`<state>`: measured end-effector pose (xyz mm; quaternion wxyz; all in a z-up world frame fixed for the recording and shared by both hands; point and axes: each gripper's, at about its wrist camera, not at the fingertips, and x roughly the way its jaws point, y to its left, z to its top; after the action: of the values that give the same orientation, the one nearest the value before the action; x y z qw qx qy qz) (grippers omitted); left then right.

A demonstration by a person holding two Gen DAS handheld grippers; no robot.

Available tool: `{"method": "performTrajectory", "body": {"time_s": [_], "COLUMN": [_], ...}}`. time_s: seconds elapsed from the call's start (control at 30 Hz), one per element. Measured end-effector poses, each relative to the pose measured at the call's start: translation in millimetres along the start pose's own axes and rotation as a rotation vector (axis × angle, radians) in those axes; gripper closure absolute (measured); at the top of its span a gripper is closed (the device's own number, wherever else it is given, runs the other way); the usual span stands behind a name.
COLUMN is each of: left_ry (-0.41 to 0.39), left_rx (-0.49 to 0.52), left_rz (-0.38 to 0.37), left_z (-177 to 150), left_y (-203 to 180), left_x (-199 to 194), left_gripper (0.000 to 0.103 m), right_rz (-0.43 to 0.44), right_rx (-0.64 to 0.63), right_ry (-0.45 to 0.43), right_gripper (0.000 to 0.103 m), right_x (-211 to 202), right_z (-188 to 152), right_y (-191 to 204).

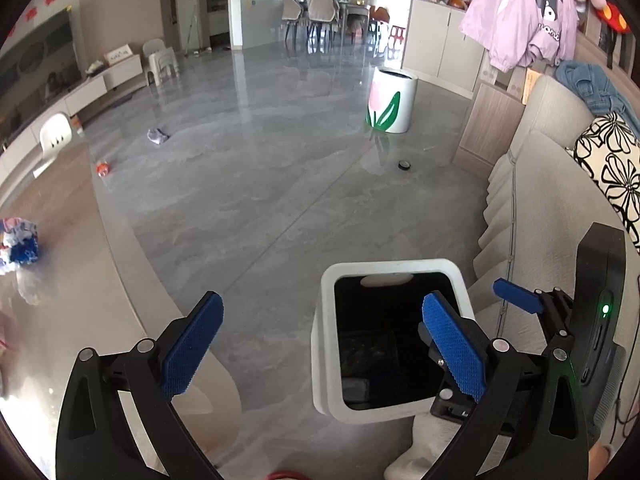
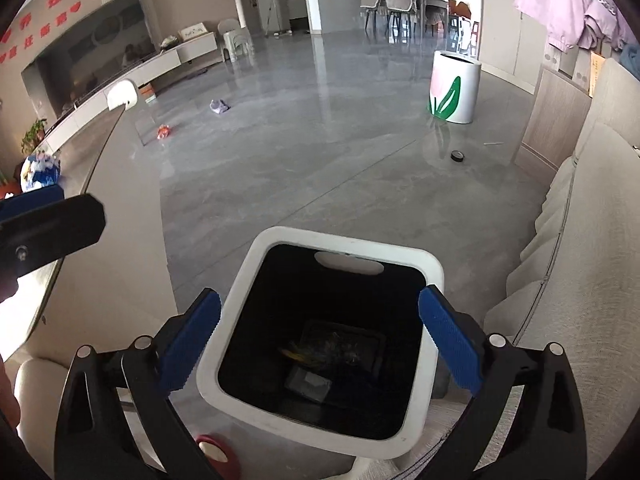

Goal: Collect trash
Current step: 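Return both open tools to the table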

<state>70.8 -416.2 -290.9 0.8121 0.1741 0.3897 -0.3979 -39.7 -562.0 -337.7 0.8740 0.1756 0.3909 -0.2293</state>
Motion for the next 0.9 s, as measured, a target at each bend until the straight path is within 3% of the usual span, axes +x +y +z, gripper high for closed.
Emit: {"method": "performTrajectory", "body": {"time_s": [0.23,0.5,0.9], "left_ry": [-0.044,-0.101,-0.182], "left_rx": [-0.022,-0.103,-0.274], "left_rz": [0.021,0.094,0.288], "left_z": [0.3,-8.7,-38.8], "left_y": [17.4,70.1,185.6], "left_x": [-26.5,-69.0,-136.1], "left_gripper": [0.005,0.005,0.005], "right_rz": [0.039,0.107,0.279], "right_rx": [-0.027,-0.105,-0.299], "right_ry": [-0.076,-0.165,-0.258], "right_gripper": [0.004,0.004,0.004], "right_x": [-29.7,-59.7,-87.9], "right_z": [13.4,37.5,66.1], "right_y": [17.0,62.3,187.0]}}
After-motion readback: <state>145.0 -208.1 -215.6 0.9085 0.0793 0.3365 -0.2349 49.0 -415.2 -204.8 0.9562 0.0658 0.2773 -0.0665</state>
